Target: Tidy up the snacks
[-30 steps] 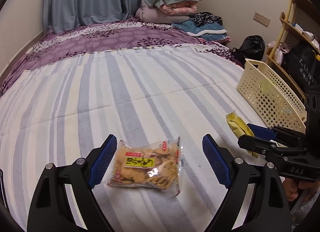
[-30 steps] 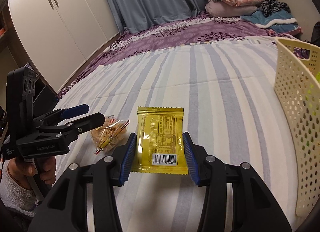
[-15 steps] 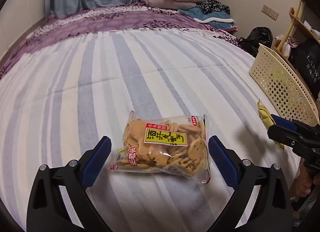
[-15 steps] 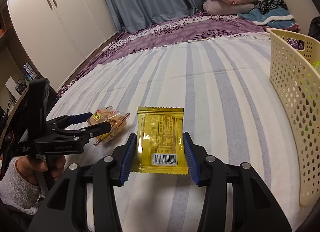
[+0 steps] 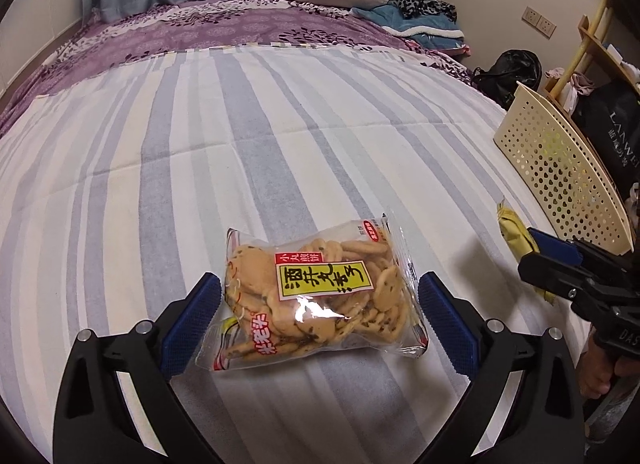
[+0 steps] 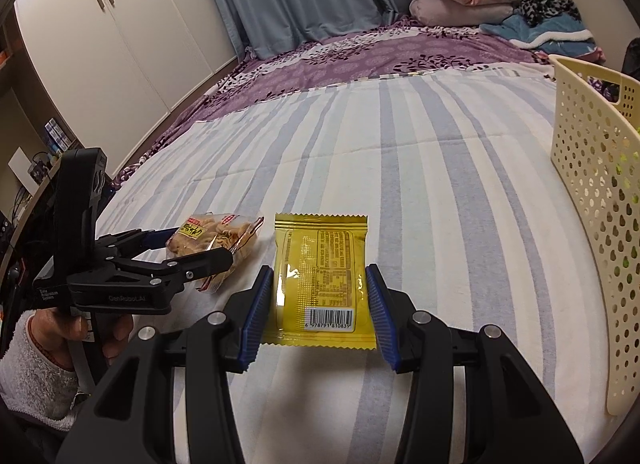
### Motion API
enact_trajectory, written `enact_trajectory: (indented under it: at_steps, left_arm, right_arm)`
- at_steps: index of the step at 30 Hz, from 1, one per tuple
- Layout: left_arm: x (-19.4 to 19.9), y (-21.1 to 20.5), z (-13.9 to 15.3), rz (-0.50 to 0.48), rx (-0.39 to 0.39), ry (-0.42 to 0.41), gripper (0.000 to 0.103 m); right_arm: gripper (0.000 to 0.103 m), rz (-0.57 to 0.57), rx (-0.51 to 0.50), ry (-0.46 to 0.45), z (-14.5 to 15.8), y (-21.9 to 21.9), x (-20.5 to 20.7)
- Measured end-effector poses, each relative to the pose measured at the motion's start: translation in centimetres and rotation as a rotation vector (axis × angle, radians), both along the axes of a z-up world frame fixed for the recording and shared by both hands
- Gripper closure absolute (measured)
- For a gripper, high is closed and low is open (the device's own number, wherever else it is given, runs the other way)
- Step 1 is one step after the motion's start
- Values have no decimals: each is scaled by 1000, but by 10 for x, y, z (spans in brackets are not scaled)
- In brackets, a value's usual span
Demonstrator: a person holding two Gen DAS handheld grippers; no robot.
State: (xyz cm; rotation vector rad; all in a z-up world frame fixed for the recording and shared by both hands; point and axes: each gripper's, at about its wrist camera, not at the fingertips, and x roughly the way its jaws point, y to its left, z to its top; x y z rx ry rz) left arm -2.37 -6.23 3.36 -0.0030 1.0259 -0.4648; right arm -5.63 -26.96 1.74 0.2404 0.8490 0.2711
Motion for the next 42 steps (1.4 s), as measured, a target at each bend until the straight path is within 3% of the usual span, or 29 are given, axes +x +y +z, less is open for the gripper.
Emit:
enact_trajectory:
  at_steps: [9, 12, 18, 22, 23, 30, 42]
  left_arm:
    - [5, -3, -3, 33, 9, 38, 3]
    - [11, -7, -12, 50, 2, 86, 3]
    - [3, -22, -17, 20, 119, 9, 3]
    - [3, -15, -14, 49, 91, 1, 5]
    - [3, -13, -13, 60, 89, -1, 11]
    - [0, -2, -1, 92, 69, -32, 13]
    - [-8, -10, 41, 53, 21, -115, 18]
  right_arm:
    - [56, 2, 2, 7, -2, 1, 3]
    - [56, 2, -7, 4, -2, 1, 1]
    - [56, -4, -14, -5, -2, 0, -1]
    - [56, -11, -11, -2, -3, 0, -1]
    - [56, -13, -12, -3, -3, 1, -2]
    - [56, -20, -14, -19, 2, -1, -1]
    - [56, -41, -7, -79, 24, -11, -9]
